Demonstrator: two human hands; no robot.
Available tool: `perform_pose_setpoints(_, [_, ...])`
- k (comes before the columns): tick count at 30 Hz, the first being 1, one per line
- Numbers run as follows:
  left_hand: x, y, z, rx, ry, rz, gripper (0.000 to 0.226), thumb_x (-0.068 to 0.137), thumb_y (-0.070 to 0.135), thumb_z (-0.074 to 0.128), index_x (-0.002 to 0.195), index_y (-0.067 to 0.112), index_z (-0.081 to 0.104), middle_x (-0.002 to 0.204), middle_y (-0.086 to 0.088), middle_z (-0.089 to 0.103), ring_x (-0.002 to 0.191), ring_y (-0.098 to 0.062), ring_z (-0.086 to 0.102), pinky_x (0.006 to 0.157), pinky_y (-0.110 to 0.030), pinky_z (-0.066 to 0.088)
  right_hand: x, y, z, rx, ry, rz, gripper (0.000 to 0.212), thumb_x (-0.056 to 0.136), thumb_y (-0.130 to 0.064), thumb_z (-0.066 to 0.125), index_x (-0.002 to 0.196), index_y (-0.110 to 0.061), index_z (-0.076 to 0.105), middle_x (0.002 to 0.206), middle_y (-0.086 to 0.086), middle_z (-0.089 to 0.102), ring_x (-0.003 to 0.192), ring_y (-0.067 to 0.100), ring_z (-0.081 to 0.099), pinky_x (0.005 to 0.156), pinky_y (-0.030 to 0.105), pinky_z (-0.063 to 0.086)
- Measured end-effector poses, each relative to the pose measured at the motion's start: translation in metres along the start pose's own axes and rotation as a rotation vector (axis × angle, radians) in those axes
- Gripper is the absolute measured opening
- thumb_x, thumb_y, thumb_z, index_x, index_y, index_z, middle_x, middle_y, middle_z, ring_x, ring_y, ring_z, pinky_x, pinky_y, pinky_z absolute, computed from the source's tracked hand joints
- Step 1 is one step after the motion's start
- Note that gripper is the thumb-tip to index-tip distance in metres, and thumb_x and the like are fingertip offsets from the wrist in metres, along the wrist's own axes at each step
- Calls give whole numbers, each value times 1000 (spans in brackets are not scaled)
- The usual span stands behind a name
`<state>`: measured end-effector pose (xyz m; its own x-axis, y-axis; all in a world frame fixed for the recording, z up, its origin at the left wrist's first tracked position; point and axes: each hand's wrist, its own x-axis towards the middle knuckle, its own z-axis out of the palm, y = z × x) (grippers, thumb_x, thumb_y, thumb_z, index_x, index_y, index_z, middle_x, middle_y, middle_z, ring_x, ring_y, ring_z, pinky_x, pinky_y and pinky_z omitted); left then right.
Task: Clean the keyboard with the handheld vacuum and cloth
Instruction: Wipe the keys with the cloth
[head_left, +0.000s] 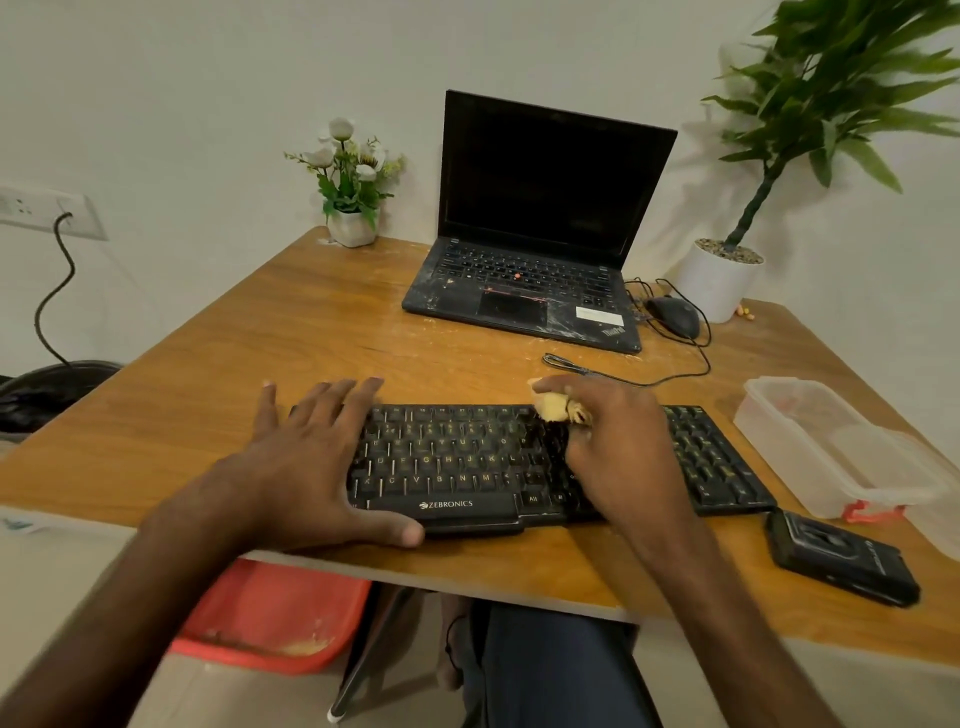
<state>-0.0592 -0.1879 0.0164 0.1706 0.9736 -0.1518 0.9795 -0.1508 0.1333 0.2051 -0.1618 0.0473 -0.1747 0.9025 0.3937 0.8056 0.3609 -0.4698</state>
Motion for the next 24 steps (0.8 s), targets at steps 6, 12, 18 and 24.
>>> perform_pose_setpoints(6, [-4,-5,7,-177,75,29,152,40,108,46,156,29,-10,157,2,23,144,-15,25,122,-40,22,4,-33,36,-128,-101,-8,47,91,-2,60,133,-23,60,125,-3,65,108,12,61,93,24,49])
perform_pose_setpoints(12, [-3,-10,14,-217,117,53,150,42,107,49,156,31,-11,158,2,23,144,-13,26,122,-40,22,-16,-65,35,-14,-275,-24,55,91,0,57,136,-32,56,136,-6,57,113,9,53,97,26,50])
perform_pose_setpoints(18, [-9,-5,17,-319,175,70,146,47,103,54,158,30,-8,162,3,19,147,-12,22,124,-44,20,12,-47,30,-56,-91,43,50,89,3,60,131,-24,62,127,-3,66,99,6,60,86,19,49])
perform_pose_setpoints(24, [-4,-3,21,-267,200,60,147,45,106,51,157,28,-5,160,3,24,145,-13,26,122,-46,25,0,-59,48,-82,-184,-38,49,89,-3,61,132,-27,60,128,-3,63,114,15,58,99,33,51])
